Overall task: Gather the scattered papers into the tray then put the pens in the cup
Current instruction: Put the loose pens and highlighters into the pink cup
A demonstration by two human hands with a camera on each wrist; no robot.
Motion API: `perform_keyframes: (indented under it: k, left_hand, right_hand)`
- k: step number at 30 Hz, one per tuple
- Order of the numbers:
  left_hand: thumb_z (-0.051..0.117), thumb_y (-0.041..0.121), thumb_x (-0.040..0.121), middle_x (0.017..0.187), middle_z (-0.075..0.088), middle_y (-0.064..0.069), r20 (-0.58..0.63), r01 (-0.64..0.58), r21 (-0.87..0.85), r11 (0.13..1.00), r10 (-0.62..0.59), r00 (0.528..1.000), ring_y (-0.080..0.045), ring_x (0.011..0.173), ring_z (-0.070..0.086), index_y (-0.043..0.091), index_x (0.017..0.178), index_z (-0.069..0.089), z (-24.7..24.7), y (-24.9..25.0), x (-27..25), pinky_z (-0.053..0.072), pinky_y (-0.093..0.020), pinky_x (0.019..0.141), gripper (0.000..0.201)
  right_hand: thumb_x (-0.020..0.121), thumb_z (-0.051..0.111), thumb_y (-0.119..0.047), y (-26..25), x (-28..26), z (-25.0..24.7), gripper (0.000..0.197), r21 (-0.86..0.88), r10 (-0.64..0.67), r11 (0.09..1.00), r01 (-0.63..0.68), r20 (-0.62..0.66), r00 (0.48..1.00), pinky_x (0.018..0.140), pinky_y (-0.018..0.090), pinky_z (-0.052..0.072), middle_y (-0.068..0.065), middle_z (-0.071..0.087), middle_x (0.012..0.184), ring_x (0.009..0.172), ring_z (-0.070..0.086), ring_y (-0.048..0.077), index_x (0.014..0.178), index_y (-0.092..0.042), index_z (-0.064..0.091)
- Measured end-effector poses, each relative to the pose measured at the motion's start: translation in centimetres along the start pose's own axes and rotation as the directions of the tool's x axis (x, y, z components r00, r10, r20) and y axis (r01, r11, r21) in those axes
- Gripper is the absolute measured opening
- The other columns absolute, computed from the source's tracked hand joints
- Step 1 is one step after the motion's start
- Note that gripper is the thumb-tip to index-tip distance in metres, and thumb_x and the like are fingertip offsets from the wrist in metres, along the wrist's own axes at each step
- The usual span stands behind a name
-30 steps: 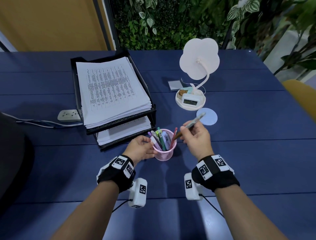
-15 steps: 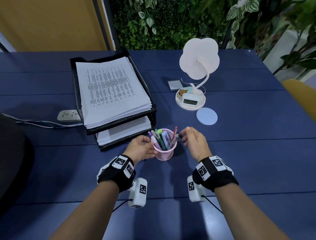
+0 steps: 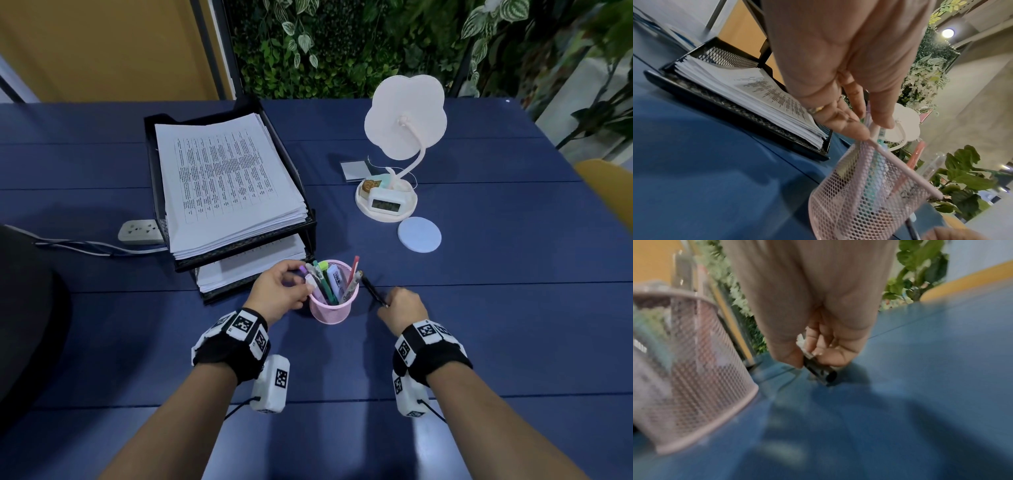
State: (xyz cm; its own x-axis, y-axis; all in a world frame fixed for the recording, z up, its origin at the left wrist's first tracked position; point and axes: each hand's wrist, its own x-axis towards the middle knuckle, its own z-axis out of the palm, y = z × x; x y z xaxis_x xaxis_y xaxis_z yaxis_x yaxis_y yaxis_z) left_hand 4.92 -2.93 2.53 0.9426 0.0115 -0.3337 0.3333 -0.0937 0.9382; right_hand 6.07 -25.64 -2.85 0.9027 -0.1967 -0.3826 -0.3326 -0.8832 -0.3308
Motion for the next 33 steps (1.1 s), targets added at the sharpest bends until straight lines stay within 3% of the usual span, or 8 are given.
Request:
perform_keyframes:
  k: [4, 7, 13, 18, 22, 26, 30, 33]
  left_hand:
    - [0.068, -0.004, 0.081, 0.075, 0.055, -0.001, -0.022, -0.048, -0.008, 0.999, 0.048, 0.999, -0.015, 0.064, 0.054, 0.011, 0.11, 0.062, 0.1, 0.2, 0.5, 0.051, -0.016, 0.052, 0.034]
    - [0.068, -0.003, 0.081, 0.076, 0.057, 0.0, -0.007, -0.071, 0.026, 0.997, 0.071, 0.997, -0.013, 0.063, 0.054, 0.01, 0.11, 0.063, 0.3, 0.2, 1.0, 0.05, -0.017, 0.053, 0.033]
    - [0.061, -0.007, 0.085, 0.078, 0.058, -0.005, 0.032, -0.091, -0.02, 0.996, 0.091, 0.995, 0.0, 0.057, 0.06, 0.01, 0.098, 0.063, 1.1, 0.6, 1.6, 0.052, -0.014, 0.058, 0.021]
    - [0.048, -0.004, 0.094, 0.079, 0.062, -0.005, 0.011, -0.097, -0.034, 0.995, 0.098, 0.995, 0.003, 0.057, 0.061, 0.001, 0.109, 0.059, 1.3, 0.7, 1.6, 0.052, -0.013, 0.06, 0.019]
    - [0.044, -0.003, 0.096, 0.08, 0.063, -0.003, -0.05, -0.081, 0.001, 0.997, 0.081, 0.995, 0.002, 0.059, 0.062, -0.002, 0.11, 0.059, 0.6, 0.3, 1.8, 0.051, -0.012, 0.06, 0.021]
    - [0.039, -0.007, 0.095, 0.081, 0.062, -0.004, -0.063, -0.038, 0.009, 0.999, 0.038, 0.997, 0.001, 0.061, 0.062, 0.0, 0.114, 0.057, 0.2, 0.2, 1.6, 0.052, -0.012, 0.062, 0.027]
    - [0.05, -0.01, 0.089, 0.1, 0.065, -0.005, 0.047, -0.006, 0.082, 0.997, 0.002, 0.999, -0.019, 0.096, 0.061, 0.006, 0.117, 0.058, 0.2, 0.0, 1.6, 0.047, -0.028, 0.095, 0.034]
    - [0.055, 0.003, 0.08, 0.111, 0.069, 0.005, 0.203, -0.064, 0.194, 0.979, 0.024, 0.979, -0.016, 0.112, 0.06, 0.032, 0.102, 0.068, 0.3, -0.3, 1.4, 0.039, -0.036, 0.107, 0.039]
  right_hand:
    - [0.079, 0.06, -0.01, 0.1, -0.4, -0.4, 0.011, 0.415, 0.027, 0.91, 0.013, -0.091, 0.995, 0.068, 0.027, 0.043, 0.005, 0.058, 0.078, 0.08, 0.058, 0.028, 0.089, -0.01, 0.055]
    - [0.081, 0.063, -0.009, -0.7, -1.1, -1.9, 0.019, 0.715, -0.008, 0.677, 0.172, -0.227, 0.974, 0.074, 0.038, 0.055, 0.0, 0.061, 0.074, 0.071, 0.062, 0.026, 0.085, -0.026, 0.055]
    - [0.092, 0.056, -0.003, -3.8, -3.2, -5.4, 0.015, 0.829, -0.169, 0.395, 0.397, -0.359, 0.918, 0.062, 0.022, 0.057, 0.0, 0.06, 0.07, 0.056, 0.06, 0.004, 0.084, -0.015, 0.061]
    - [0.079, 0.072, -0.005, -4.5, -3.8, -4.0, 0.015, 0.71, -0.329, 0.569, 0.414, -0.265, 0.906, 0.074, 0.018, 0.051, 0.002, 0.068, 0.079, 0.069, 0.061, 0.005, 0.083, -0.019, 0.069]
    - [0.079, 0.074, -0.015, -4.3, -3.9, -3.3, 0.008, 0.588, -0.377, 0.66, 0.468, -0.28, 0.883, 0.07, 0.006, 0.043, 0.001, 0.061, 0.083, 0.067, 0.056, -0.005, 0.084, -0.02, 0.072]
    - [0.088, 0.058, -0.014, -4.1, -3.8, -3.4, 0.019, 0.636, -0.307, 0.657, 0.406, -0.266, 0.914, 0.084, 0.025, 0.05, -0.002, 0.064, 0.089, 0.083, 0.06, 0.008, 0.086, -0.032, 0.062]
    - [0.088, 0.048, -0.006, -4.0, -3.1, -3.2, 0.047, 0.611, -0.283, 0.753, 0.245, -0.035, 0.958, 0.102, 0.029, 0.04, -0.001, 0.057, 0.125, 0.114, 0.054, 0.015, 0.134, -0.019, 0.045]
    - [0.092, 0.043, -0.013, -4.0, -3.0, -2.9, 0.048, 0.48, -0.354, 0.838, 0.26, 0.115, 0.928, 0.096, 0.024, 0.036, -0.004, 0.055, 0.127, 0.117, 0.051, 0.017, 0.137, -0.029, 0.041]
